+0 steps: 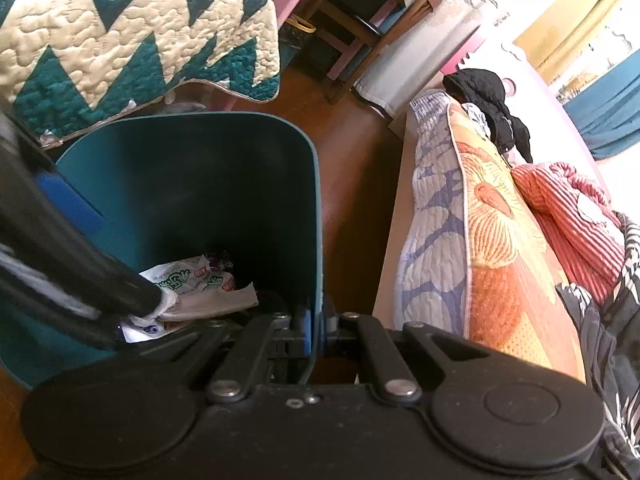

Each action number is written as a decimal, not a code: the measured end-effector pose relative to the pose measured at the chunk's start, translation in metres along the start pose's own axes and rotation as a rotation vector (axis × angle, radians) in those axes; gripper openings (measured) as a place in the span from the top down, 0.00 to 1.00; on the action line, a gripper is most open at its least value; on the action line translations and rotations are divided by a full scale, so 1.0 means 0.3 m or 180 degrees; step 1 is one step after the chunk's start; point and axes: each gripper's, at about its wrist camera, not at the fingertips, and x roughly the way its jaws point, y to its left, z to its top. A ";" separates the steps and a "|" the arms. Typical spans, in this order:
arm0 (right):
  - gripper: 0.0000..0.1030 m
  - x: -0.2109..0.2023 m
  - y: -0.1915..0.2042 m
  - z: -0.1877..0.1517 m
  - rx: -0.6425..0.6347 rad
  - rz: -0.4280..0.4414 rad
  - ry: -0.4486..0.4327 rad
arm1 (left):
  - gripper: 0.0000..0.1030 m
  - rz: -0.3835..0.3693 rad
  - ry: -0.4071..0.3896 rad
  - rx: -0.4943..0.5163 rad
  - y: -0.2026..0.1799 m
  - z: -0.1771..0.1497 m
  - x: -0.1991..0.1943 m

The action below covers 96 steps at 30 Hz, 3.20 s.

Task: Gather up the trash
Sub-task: 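Carry the white tissue into the wastebasket and open the left gripper, then lower the left gripper to the yellow-and-white drink carton and grasp it, then carry the drink carton into the wastebasket and open the left gripper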

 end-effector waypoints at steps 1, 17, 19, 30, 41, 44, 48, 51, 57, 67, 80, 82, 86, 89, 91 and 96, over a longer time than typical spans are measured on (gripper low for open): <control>0.95 0.003 -0.005 -0.002 0.0016 0.0001 0.0005 | 0.32 -0.0010 -0.0026 0.0010 0.005 -0.003 -0.024; 0.94 0.074 -0.110 -0.054 0.0305 0.0021 0.0105 | 0.20 0.0218 -0.0298 -0.0080 0.173 -0.063 -0.202; 0.93 0.080 -0.121 -0.060 0.0344 0.0019 0.0112 | 0.20 0.0275 -0.0240 -0.0141 0.186 -0.075 -0.181; 0.93 0.087 -0.150 -0.076 0.0466 0.0059 0.0092 | 0.20 0.0731 0.0356 -0.0368 0.262 -0.294 0.063; 0.93 0.067 -0.148 -0.085 0.0418 0.0082 0.0040 | 0.20 0.0794 0.0818 -0.1357 0.374 -0.347 0.495; 0.93 0.072 -0.156 -0.086 0.0460 0.0091 0.0038 | 0.21 0.0853 0.0820 -0.1552 0.398 -0.347 0.554; 0.93 0.085 -0.163 -0.087 0.0490 0.0080 0.0054 | 0.21 0.0808 0.0772 -0.1818 0.436 -0.355 0.594; 0.93 0.097 -0.172 -0.094 0.0547 0.0056 0.0098 | 0.21 0.0845 0.0822 -0.1815 0.441 -0.351 0.631; 0.93 0.111 -0.182 -0.112 0.0645 0.0012 0.0117 | 0.24 0.0896 0.1084 -0.1666 0.417 -0.362 0.708; 0.93 0.114 -0.177 -0.123 0.0647 -0.0049 0.0146 | 0.42 0.0874 0.1045 -0.1501 0.418 -0.391 0.633; 0.93 0.104 -0.155 -0.111 0.0541 -0.0062 0.0107 | 0.46 0.0319 0.0878 -0.1683 0.392 -0.435 0.266; 0.93 0.102 -0.157 -0.115 0.0522 -0.0056 0.0105 | 0.46 0.0230 0.0863 -0.1650 0.359 -0.420 0.186; 0.93 0.097 -0.154 -0.116 0.0495 -0.0052 0.0102 | 0.46 -0.0031 0.0807 -0.1596 0.296 -0.378 0.023; 0.92 0.090 -0.148 -0.114 0.0463 -0.0037 0.0090 | 0.46 -0.0336 0.0724 -0.1644 0.254 -0.346 -0.116; 0.92 0.082 -0.142 -0.112 0.0438 -0.0024 0.0082 | 0.46 -0.0502 0.0620 -0.1613 0.226 -0.321 -0.210; 0.92 0.057 -0.117 -0.102 0.0339 -0.0010 0.0033 | 0.46 -0.0720 0.0206 -0.1425 0.171 -0.240 -0.362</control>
